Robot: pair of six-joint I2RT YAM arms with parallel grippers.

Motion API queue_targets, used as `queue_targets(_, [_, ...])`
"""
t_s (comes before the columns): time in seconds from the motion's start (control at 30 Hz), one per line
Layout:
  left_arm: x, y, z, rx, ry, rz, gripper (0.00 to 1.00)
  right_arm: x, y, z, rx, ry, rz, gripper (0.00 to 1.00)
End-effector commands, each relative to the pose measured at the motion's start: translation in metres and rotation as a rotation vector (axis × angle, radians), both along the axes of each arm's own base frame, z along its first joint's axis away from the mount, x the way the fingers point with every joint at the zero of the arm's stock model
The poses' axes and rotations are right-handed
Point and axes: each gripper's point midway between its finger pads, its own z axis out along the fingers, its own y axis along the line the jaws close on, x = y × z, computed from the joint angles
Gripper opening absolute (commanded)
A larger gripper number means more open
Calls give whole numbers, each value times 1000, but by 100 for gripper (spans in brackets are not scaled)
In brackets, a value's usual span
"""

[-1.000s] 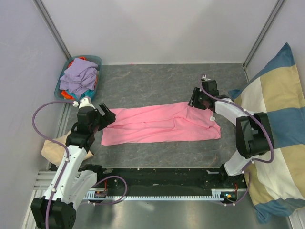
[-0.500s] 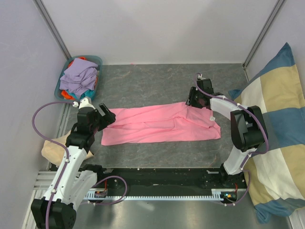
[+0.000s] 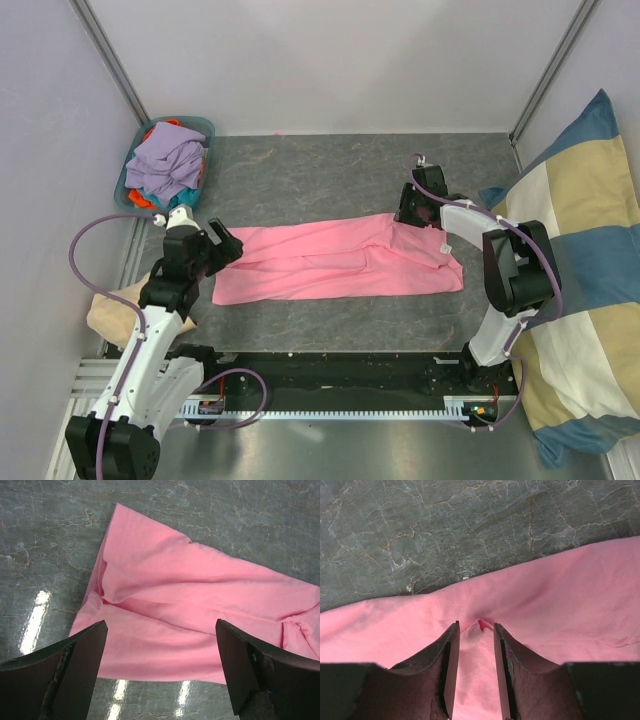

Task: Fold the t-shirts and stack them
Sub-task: Fold the tshirt

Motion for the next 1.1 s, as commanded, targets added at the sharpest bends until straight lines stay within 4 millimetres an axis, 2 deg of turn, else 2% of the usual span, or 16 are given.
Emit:
queue_targets(0.0, [1, -3, 1, -10, -11, -10, 97, 10, 4, 6, 3, -25, -9, 39])
queue_targets(0.43, [0, -1, -1, -7, -12, -3, 97, 7, 8, 0, 5, -8, 3, 29])
queue_targets(0.6, [0, -1, -2, -5, -9, -2, 97, 5, 9, -1, 4, -5, 4, 15])
queue_targets(0.8, [-1, -2, -2, -8, -8, -5, 97, 7, 9, 7, 7, -22, 6, 4])
queue_targets(1.07, [0, -3, 2, -13, -16, -12, 97, -7, 12, 31, 24, -48, 17, 3])
